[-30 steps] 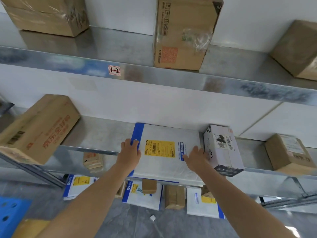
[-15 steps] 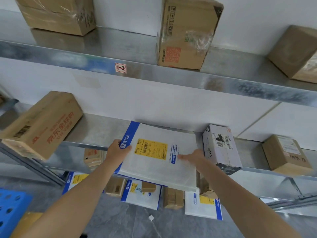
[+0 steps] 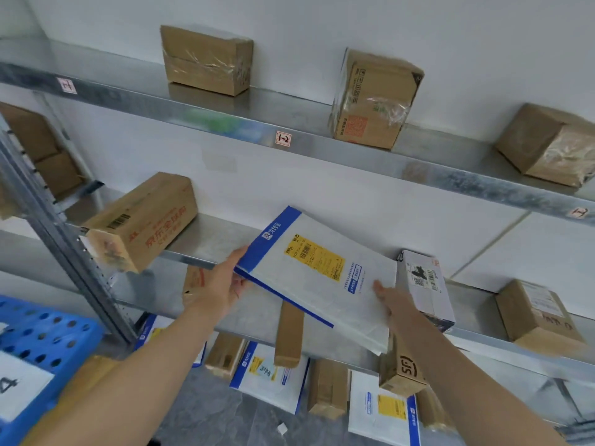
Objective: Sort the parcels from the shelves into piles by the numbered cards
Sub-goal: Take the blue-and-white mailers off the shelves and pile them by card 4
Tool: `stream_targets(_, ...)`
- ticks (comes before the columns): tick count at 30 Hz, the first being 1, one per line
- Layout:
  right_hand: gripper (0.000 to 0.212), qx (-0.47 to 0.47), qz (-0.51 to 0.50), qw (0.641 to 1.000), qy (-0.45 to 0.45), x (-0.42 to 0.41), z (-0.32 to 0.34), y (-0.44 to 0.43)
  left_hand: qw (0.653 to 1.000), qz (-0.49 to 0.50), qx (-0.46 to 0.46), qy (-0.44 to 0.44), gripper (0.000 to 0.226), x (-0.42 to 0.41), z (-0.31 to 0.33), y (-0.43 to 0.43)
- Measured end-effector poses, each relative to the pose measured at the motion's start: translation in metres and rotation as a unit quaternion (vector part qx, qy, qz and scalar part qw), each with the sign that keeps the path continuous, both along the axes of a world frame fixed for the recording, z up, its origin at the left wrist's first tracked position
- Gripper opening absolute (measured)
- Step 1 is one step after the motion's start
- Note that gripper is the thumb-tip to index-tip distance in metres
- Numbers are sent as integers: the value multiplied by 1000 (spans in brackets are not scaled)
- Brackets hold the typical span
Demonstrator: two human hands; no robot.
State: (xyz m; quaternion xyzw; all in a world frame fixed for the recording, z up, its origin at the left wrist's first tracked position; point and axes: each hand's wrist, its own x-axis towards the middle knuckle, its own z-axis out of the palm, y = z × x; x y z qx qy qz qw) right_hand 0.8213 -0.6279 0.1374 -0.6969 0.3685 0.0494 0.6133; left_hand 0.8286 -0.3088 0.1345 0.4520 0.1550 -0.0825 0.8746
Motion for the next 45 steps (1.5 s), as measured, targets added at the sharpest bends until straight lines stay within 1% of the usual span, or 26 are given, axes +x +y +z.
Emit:
stream_targets(1,43,22,-10,1000,-19,-6,-1,5,1000,10,-22,-8,29,-12,2,-5)
stream_targets(2,39,59,-23,997,-44,-11,-3,9,999,4,-24,-22,28,-23,5,-12)
stream_targets(4,39,128,-33,989,-72,-24,-8,18,998,-24,-8,-49,31,-45,10,-31)
stream_targets(6,41,212,-23,972,-99,-46,-5,34,998,-44,2,-54,40,-66,11,-55)
stream_targets(7,40,244,-2,963,-119,-57,-4,38,998,-39,-2,-51,43,-76,12,-65)
stream_targets(9,38,286,46,949,-128,-82,1,46,1000,16,-6,-21,45,-96,12,-82)
stream_targets(11,40,300,84,942,-122,-103,1,44,996,85,-12,28,43,-113,11,-88)
stream_targets(12,42,291,98,944,-120,-112,2,42,994,102,-13,42,42,-122,9,-87)
stream_targets(14,41,265,122,948,-126,-127,5,35,993,113,-4,44,39,-142,7,-81)
stream_targets(18,28,267,125,946,-131,-157,8,18,992,118,45,18,33,-192,11,-57)
stream_targets(21,35,222,139,957,-127,-172,12,9,992,95,77,-1,39,-234,13,-28)
stream_targets(23,35,169,209,955,-121,-185,21,12,994,69,89,-11,42,-260,16,-14)
stream_targets(25,28,137,303,937,-107,-200,32,28,993,54,106,-9,40,-282,23,-6)
stream_targets(26,26,125,332,929,-108,-206,35,38,992,51,112,-8,39,-290,25,-3)
stream_targets(28,28,89,340,928,-126,-212,38,57,988,66,139,-11,35,-303,28,4)
stream_targets(30,28,84,333,929,-138,-215,39,76,973,102,209,-6,35,-313,31,13)
stream_targets(32,27,83,335,928,-137,-218,38,94,944,153,290,16,33,-323,30,23)
stream_targets(34,28,74,346,925,-139,-221,37,114,915,209,344,38,23,-331,28,35)
stream_targets(36,25,78,354,922,-138,-221,37,135,881,244,401,63,9,-337,27,51)
stream_targets(37,25,75,360,920,-137,-219,38,145,867,258,421,71,9,-340,26,60)
stream_targets(41,24,59,396,906,-136,-209,39,192,847,291,440,65,16,-351,18,99)
stream_targets(45,21,55,434,888,-137,-200,41,250,832,319,444,98,20,-360,9,150)
